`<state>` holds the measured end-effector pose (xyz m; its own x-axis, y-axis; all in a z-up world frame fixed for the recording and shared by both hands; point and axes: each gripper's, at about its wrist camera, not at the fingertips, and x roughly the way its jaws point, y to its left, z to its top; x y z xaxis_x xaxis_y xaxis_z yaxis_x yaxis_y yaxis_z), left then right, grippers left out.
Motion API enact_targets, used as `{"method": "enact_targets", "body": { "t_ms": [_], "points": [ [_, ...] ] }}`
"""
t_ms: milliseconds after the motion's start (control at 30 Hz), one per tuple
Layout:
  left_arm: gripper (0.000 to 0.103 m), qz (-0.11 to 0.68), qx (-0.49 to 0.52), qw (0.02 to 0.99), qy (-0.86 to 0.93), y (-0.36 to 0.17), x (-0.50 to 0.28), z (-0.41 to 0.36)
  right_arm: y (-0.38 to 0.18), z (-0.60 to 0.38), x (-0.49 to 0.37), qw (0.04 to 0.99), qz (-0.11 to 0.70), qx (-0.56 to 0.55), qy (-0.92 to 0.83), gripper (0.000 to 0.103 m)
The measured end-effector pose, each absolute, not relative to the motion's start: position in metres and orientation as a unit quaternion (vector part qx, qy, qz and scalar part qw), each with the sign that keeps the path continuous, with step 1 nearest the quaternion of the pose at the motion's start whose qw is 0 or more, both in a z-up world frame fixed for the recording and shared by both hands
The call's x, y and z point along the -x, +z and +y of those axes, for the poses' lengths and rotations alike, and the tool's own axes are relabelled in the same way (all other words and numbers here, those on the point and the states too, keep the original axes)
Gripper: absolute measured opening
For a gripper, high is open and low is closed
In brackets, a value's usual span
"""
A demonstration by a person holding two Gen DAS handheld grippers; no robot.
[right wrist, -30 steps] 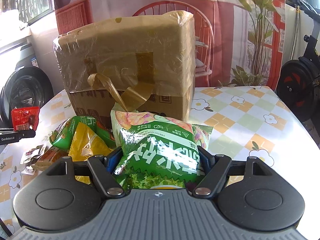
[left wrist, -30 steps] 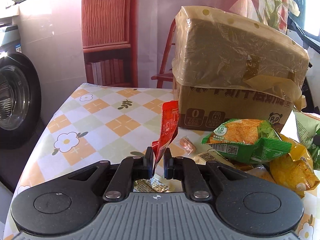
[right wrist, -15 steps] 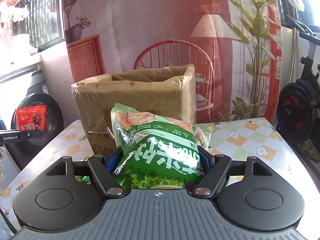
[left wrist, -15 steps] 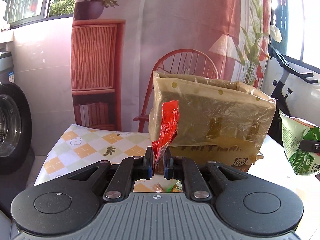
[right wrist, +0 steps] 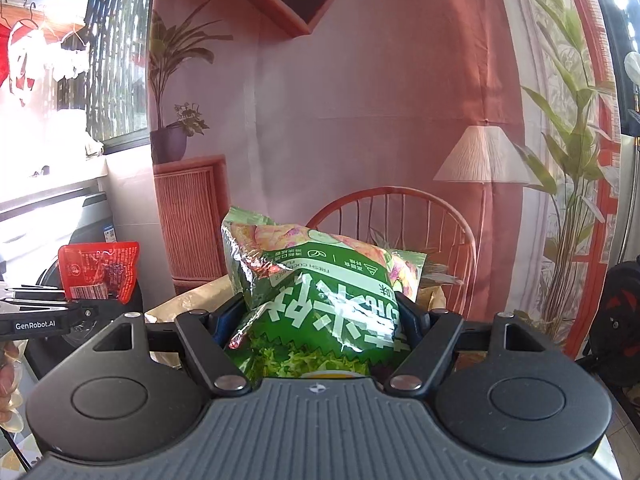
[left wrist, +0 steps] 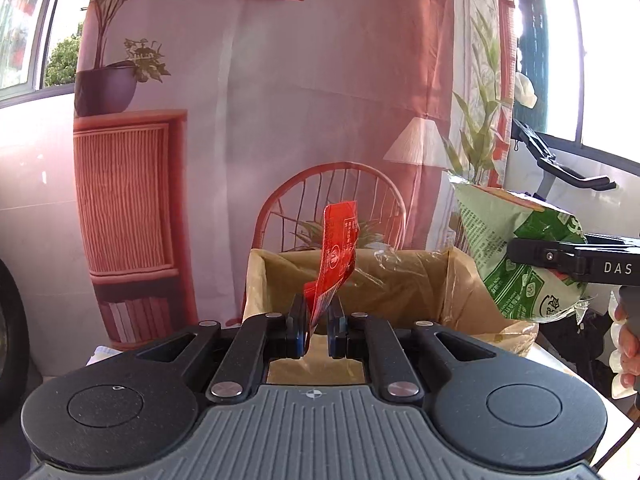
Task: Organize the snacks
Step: 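Carry the green bag with the right tool while the left tool carries the red packet to the box, then open both tools over the box to drop the green bag and red packet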
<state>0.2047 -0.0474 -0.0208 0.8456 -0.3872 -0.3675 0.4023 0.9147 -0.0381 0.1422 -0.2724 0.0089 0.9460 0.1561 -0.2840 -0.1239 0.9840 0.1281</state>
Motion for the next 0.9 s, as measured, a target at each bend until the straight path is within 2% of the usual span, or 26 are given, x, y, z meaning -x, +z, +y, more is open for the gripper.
{"method": "enact_targets", "body": {
  "t_ms": [267, 300, 367, 400, 433, 533, 900],
  "points": [
    [0.014, 0.238, -0.020, 0.951, -0.195, -0.032, -0.278, -0.080, -0.014, -0.258, -0.216, 0.979, 0.184, -0.059, 0.060, 0.077],
    [0.019, 0.242, -0.024, 0.951, -0.191, -0.035, -0.284, -0.083, -0.016, -0.258, -0.219, 0.979, 0.185, -0.059, 0.063, 0.078],
    [0.058, 0.241, -0.031, 0.951, -0.189, -0.039, -0.291, -0.088, -0.024, -0.257, -0.226, 0.977, 0.193, -0.064, 0.060, 0.079],
    [0.063, 0.237, -0.034, 0.953, -0.187, -0.040, -0.292, -0.089, -0.027, -0.257, -0.229, 0.976, 0.199, -0.069, 0.059, 0.081],
    [0.064, 0.235, -0.038, 0.953, -0.186, -0.040, -0.293, -0.089, -0.030, -0.258, -0.231, 0.974, 0.206, -0.072, 0.064, 0.087],
    [0.064, 0.235, -0.042, 0.953, -0.188, -0.040, -0.294, -0.088, -0.032, -0.257, -0.231, 0.973, 0.206, -0.072, 0.070, 0.095],
    [0.067, 0.242, -0.015, 0.959, -0.149, -0.037, -0.249, -0.027, -0.020, -0.267, -0.180, 0.980, 0.162, -0.084, 0.081, 0.097]
  ]
}}
